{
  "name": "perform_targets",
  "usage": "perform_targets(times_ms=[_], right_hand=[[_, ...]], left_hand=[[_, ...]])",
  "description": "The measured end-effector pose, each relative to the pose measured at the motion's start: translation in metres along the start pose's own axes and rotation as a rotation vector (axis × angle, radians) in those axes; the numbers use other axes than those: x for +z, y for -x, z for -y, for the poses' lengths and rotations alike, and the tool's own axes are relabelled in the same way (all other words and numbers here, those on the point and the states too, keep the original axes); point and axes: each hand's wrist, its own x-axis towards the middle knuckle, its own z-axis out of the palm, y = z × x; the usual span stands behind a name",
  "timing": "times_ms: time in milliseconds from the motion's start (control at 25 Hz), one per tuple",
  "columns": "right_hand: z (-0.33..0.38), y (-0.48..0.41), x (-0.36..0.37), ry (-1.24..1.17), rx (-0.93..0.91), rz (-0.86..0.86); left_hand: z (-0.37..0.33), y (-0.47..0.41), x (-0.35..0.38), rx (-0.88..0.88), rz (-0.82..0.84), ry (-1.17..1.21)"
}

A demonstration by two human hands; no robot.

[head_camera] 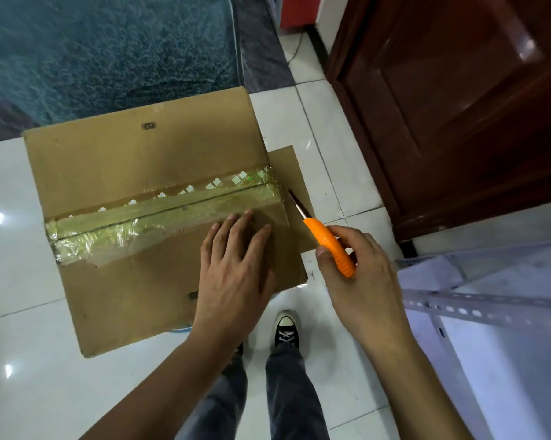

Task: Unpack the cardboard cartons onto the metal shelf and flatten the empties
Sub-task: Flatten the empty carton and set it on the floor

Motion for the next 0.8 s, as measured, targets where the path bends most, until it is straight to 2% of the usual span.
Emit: perform_targets(times_ms=[280, 800], right_hand=[[-0.011, 0.033, 0.006, -0.039, 0.072, -0.151], [-0.093, 0.097, -0.032, -0.019, 0.208, -0.267]], left_hand=[[0.000, 0.011, -0.007, 0.104, 0.026, 0.021], [-0.095, 0.051, 0.010, 0.218, 0.058, 0.169]])
